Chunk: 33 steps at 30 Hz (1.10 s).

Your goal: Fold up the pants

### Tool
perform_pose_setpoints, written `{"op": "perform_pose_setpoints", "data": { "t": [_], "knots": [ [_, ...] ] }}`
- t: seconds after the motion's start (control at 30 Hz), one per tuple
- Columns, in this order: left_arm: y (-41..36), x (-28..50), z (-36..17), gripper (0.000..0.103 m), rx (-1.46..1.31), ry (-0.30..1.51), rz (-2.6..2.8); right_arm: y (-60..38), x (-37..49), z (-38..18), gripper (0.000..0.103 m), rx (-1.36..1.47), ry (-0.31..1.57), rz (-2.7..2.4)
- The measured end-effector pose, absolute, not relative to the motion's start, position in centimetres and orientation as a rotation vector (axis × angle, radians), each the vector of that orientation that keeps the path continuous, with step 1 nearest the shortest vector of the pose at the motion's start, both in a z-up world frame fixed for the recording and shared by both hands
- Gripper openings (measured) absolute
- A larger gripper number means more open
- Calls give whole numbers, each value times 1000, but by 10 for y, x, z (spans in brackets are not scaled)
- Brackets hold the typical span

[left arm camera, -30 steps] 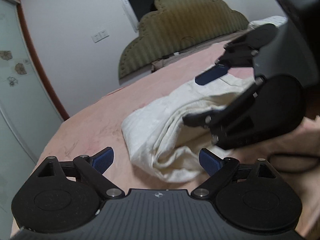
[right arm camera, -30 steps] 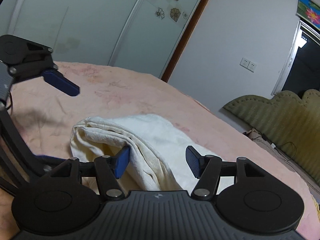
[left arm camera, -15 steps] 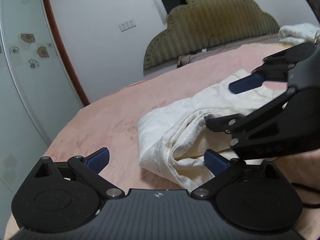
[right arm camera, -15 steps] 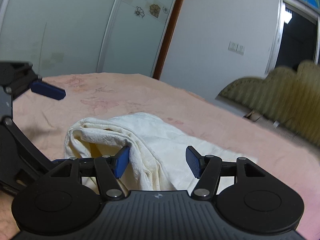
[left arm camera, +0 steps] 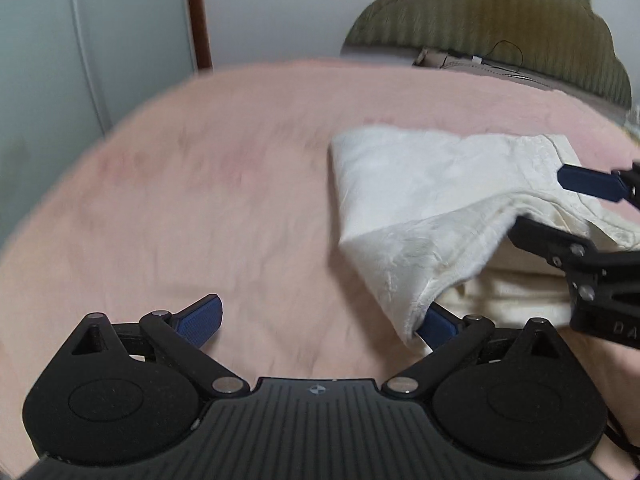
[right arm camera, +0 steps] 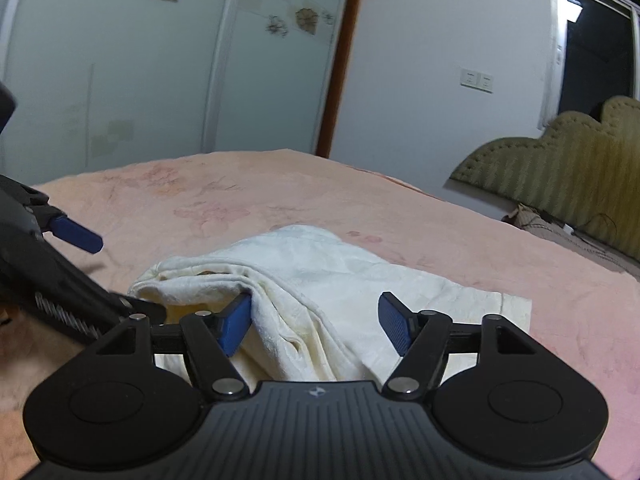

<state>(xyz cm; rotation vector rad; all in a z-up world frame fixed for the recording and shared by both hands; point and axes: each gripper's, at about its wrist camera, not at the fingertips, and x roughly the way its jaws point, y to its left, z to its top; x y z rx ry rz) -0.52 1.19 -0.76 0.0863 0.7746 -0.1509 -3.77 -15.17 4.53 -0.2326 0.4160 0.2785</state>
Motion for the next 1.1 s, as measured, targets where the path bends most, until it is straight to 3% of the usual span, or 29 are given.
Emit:
{"op": "perform_pose_setpoints", "data": {
  "t": [0.23, 0.4, 0.53, 0.63, 0.77, 0.9, 0.97, 1.1],
  "knots": [
    [34, -32, -1, 95, 166, 764, -174, -155, -65, 51, 72, -305, 533, 469],
    [46, -42, 27, 93, 145, 659, -177, -201, -60, 76, 72, -49, 453, 434],
    [22, -21, 47, 96, 83, 582, -277, -215, -27, 55, 72, -1, 554, 247],
    [-16, -2, 30, 97, 199, 601, -334, -218, -23, 29, 71, -49, 636, 198],
    [-35, 3, 0, 90, 278, 679, -320, -234, -36, 40, 71, -21, 624, 191],
    [-39, 9, 26, 93, 229, 589, -325, -248, -16, 59, 72, 20, 582, 157],
    [-51, 19, 34, 102, 246, 543, -351, -251, 5, 61, 72, 37, 580, 185],
    [-76, 47, 7, 98, 293, 656, -396, -261, 38, 30, 70, 73, 691, 161]
  ]
}}
